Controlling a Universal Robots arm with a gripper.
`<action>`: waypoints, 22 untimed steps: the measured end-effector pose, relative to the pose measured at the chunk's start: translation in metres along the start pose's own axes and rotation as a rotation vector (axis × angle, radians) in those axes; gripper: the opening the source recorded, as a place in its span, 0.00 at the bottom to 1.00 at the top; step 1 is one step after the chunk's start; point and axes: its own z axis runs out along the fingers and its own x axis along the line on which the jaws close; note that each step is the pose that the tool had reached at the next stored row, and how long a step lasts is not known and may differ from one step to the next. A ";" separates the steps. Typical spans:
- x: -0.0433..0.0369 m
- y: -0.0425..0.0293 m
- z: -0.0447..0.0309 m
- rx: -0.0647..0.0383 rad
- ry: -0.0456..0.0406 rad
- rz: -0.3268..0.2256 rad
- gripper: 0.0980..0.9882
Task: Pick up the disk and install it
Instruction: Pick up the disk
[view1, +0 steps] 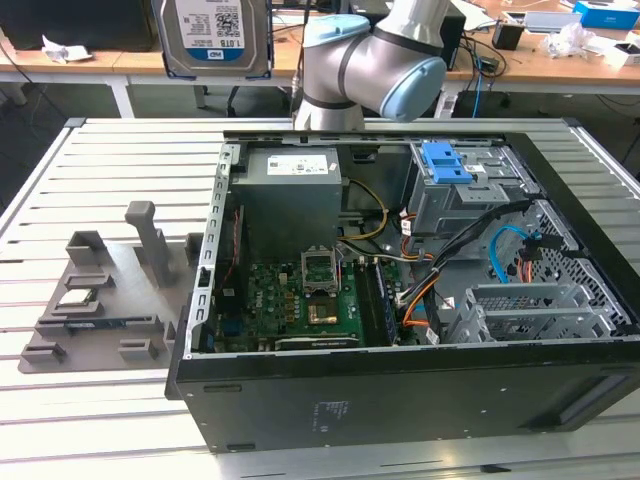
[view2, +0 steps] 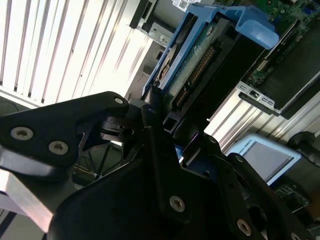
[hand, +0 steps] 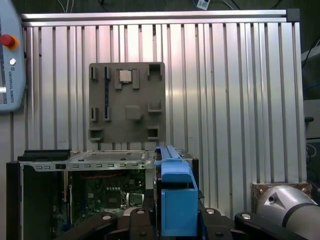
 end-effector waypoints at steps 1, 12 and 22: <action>-0.0002 -0.0029 -0.0001 0.000 0.0003 0.000 0.30; -0.0028 -0.0414 -0.0018 -0.001 0.0034 0.000 0.30; -0.0056 -0.0770 -0.0034 -0.003 0.0065 0.000 0.30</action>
